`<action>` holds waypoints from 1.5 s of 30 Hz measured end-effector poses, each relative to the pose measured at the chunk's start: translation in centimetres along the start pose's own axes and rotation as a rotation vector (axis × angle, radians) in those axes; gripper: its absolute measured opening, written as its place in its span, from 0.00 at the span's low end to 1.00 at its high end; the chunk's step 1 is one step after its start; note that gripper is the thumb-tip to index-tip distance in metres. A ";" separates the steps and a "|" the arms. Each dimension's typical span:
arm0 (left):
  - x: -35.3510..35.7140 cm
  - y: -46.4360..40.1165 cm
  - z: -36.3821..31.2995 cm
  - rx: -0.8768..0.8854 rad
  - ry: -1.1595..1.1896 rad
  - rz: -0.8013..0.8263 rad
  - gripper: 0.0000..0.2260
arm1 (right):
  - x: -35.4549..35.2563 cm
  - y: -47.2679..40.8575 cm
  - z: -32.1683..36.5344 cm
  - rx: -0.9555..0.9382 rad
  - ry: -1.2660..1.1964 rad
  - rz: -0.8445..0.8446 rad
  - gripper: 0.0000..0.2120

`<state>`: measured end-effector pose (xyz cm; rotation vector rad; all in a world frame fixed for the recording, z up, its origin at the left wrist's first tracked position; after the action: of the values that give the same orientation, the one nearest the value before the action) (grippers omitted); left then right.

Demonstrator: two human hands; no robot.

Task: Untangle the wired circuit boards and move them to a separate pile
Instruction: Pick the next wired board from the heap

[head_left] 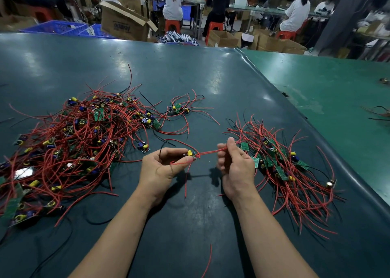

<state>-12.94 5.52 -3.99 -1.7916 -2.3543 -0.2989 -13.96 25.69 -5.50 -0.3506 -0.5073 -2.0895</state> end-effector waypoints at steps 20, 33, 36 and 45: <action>-0.2 0.2 0.0 0.006 0.007 -0.018 0.10 | -1.3 -0.7 -0.6 0.194 -0.314 -0.141 0.21; -0.5 -0.2 -0.2 0.068 -0.028 -0.074 0.09 | 1.9 1.0 -0.3 -0.103 0.226 0.222 0.10; -1.1 -0.3 -0.3 0.060 0.048 -0.127 0.09 | 0.6 0.3 0.3 -0.104 0.109 0.057 0.12; -3.4 -0.7 -1.0 0.180 0.154 -0.341 0.06 | -0.7 0.7 1.9 -0.333 0.211 -0.151 0.12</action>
<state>-12.67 1.97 -3.92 -1.2414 -2.4771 -0.2479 -12.87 26.76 -3.95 -0.2836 -0.0597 -2.3289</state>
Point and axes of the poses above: each hand's wrist, its own y-axis away from the middle knuckle, its own x-axis out of the palm, z = x × y, the point moved 10 cm from there along -y, towards the middle knuckle, and after that the axes turned 12 degrees about -z, right-handed, at the moved point
